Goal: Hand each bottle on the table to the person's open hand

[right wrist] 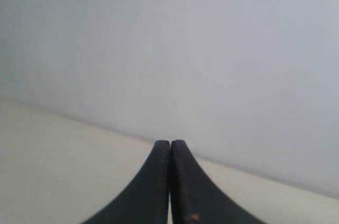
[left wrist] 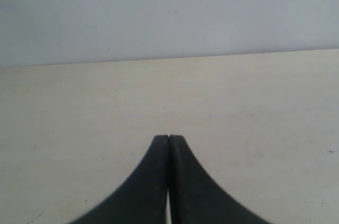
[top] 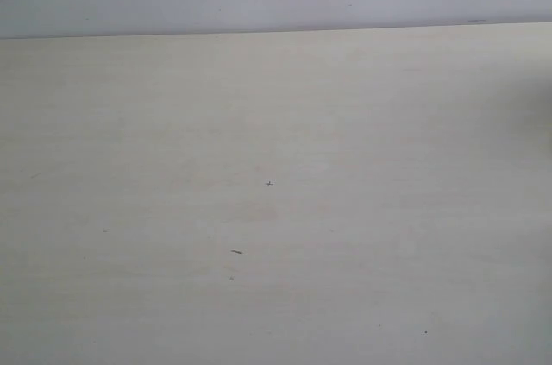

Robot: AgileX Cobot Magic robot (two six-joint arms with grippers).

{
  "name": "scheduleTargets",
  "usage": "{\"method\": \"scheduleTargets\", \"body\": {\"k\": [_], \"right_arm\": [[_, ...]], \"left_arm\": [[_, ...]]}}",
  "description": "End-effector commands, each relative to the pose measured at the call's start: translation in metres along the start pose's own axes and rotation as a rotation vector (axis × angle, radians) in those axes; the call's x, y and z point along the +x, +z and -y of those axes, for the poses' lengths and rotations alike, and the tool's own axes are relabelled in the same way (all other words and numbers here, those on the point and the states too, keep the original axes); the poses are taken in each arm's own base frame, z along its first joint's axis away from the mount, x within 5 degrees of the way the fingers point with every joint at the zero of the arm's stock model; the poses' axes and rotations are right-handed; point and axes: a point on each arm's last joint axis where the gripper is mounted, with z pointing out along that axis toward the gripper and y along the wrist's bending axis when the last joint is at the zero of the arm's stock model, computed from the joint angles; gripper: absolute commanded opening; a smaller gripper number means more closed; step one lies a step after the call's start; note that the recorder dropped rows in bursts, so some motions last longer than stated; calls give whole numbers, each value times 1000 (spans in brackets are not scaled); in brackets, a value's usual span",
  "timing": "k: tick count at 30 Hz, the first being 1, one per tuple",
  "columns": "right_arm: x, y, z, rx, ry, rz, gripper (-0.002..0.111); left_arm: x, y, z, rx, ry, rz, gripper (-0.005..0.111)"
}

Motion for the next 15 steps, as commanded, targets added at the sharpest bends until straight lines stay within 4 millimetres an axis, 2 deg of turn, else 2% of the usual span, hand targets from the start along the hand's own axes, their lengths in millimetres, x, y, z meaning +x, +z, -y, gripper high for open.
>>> {"method": "scheduleTargets", "body": {"k": [1, 5, 13, 15], "right_arm": [[7, 11, 8, 204, -8, 135, 0], [34, 22, 14, 308, -9, 159, 0], [92, 36, 14, 330, 45, 81, 0], [93, 36, 13, 329, 63, 80, 0]], "left_arm": [[0, 0, 0, -3, 10, 8, 0], [0, 0, 0, -3, 10, 8, 0], [0, 0, 0, -3, 10, 8, 0], [0, 0, 0, -3, 10, 8, 0]]}}
